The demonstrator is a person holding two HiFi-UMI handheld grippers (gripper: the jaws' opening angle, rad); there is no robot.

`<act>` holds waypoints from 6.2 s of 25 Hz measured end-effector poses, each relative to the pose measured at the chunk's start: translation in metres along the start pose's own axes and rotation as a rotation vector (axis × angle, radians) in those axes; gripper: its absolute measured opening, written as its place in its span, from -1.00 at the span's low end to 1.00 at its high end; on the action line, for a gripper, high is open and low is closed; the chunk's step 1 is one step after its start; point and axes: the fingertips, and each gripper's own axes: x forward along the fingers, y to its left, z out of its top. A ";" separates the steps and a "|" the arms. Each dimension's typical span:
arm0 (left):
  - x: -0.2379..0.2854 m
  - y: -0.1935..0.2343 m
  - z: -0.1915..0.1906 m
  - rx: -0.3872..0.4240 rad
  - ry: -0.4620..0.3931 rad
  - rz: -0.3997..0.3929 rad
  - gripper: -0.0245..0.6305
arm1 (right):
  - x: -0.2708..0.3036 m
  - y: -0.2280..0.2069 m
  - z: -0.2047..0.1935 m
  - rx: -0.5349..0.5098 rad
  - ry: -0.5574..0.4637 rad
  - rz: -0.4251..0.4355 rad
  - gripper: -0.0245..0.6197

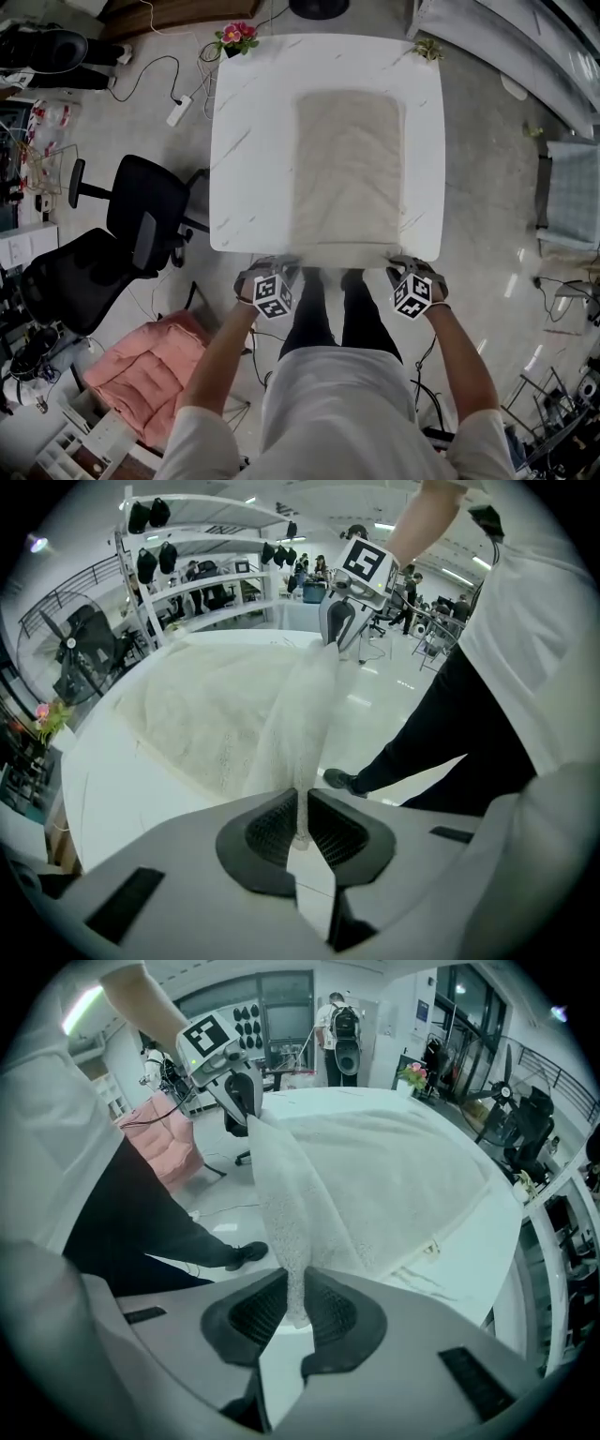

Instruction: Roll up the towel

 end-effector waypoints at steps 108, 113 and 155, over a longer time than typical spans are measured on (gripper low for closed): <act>-0.018 -0.008 0.007 -0.091 0.068 -0.328 -0.75 | -0.019 -0.002 0.009 0.210 0.034 0.207 -0.70; -0.020 0.025 0.018 -0.096 0.062 -0.291 -0.74 | -0.023 -0.032 0.020 0.208 0.022 0.200 -0.70; -0.022 0.037 0.023 -0.213 -0.032 0.115 -0.38 | -0.029 -0.028 0.033 0.138 -0.069 -0.043 -0.40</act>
